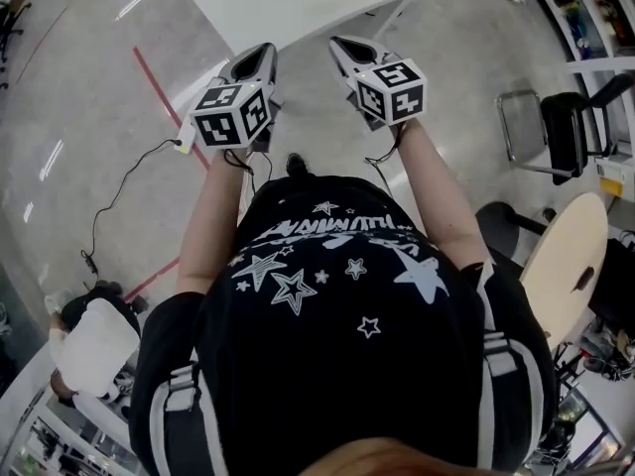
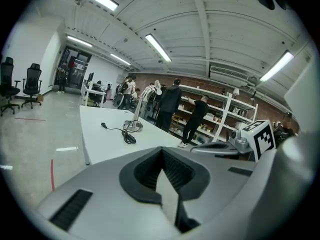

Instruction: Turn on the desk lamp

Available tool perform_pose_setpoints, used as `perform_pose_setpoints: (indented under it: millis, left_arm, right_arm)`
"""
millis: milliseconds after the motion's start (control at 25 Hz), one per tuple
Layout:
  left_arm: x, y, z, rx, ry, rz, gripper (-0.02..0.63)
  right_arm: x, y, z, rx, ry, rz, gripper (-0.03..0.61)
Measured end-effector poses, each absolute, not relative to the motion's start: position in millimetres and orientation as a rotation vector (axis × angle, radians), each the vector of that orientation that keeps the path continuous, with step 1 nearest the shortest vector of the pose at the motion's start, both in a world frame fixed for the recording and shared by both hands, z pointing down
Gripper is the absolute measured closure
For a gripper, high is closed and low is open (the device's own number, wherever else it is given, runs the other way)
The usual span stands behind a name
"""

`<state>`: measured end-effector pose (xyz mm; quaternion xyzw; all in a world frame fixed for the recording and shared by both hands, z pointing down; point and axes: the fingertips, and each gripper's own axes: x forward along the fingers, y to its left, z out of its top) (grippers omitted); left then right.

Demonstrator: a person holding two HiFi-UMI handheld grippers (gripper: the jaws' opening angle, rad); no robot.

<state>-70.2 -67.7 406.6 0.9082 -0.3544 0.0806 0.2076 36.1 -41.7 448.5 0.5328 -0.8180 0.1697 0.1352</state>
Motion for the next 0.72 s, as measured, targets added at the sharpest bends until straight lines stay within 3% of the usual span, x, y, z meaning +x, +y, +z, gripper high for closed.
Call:
perform_pose_setpoints:
  millis: [720]
  left_arm:
    - [-47.7, 24.3, 401.7, 2.535, -0.990, 0.253, 0.606]
  right_arm:
    - [53.1, 41.2, 434.1, 1.528, -2.401, 0.442, 0.575]
